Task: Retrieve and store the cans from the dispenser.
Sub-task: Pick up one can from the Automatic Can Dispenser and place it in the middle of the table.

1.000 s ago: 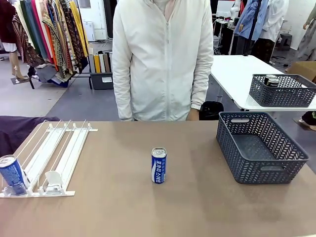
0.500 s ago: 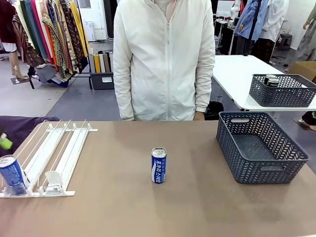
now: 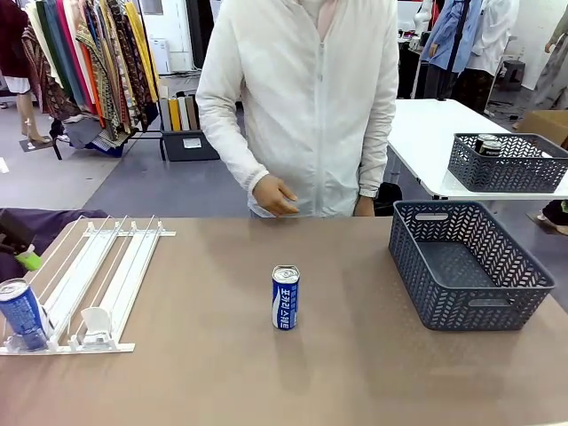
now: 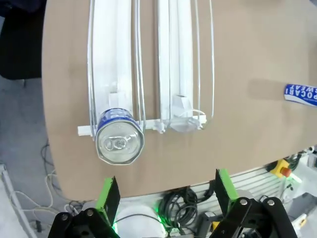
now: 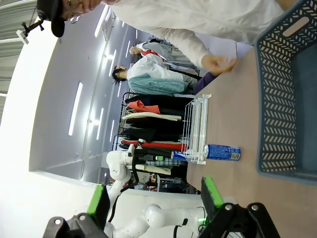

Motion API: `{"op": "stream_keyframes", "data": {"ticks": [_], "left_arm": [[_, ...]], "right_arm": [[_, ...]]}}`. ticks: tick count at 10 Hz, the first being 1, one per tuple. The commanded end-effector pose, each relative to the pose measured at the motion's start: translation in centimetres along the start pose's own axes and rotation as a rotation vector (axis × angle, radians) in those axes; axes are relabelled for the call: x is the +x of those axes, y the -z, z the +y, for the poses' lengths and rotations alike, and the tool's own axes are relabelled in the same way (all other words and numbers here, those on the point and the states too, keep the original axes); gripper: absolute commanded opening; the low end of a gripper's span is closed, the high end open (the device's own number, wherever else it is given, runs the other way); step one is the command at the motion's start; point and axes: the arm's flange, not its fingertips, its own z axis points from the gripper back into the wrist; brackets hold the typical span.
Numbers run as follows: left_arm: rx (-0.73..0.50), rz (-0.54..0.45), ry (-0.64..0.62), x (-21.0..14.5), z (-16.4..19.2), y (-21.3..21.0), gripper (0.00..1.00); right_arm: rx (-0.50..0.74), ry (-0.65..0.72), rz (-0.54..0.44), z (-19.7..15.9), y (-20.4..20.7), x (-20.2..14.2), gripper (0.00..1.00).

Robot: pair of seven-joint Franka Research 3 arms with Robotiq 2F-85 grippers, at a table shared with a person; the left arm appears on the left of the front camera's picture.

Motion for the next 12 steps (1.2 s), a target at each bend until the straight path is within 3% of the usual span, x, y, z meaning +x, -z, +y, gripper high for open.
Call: {"op": "stream_keyframes", "data": {"ticks": [1,2,5,8,12], "left_arm": [[0.015,-0.01,-0.003,0.2,-0.1,0.0,1.0],[0.2,0.0,0.036,0.7,-0.1,1.0,1.0],[0.367,0.022,0.023,1.3,-0.3,3.5,1.0],[0.297,0.125,0.041,2.0,0.4,5.7,1.0],[0.223,0.163,-0.022,2.5,2.3,8.5,1.0]], "right_arm": [[-0.005,-0.025,0.01,0.1,-0.1,0.0,1.0],[-0.005,-0.025,0.01,0.1,-0.1,0.0,1.0],[-0.005,-0.025,0.01,0.1,-0.1,0.0,1.0],[-0.005,-0.025,0.01,0.1,-0.1,0.0,1.0],[-0.005,-0.025,0.01,0.1,-0.1,0.0,1.0]]}}
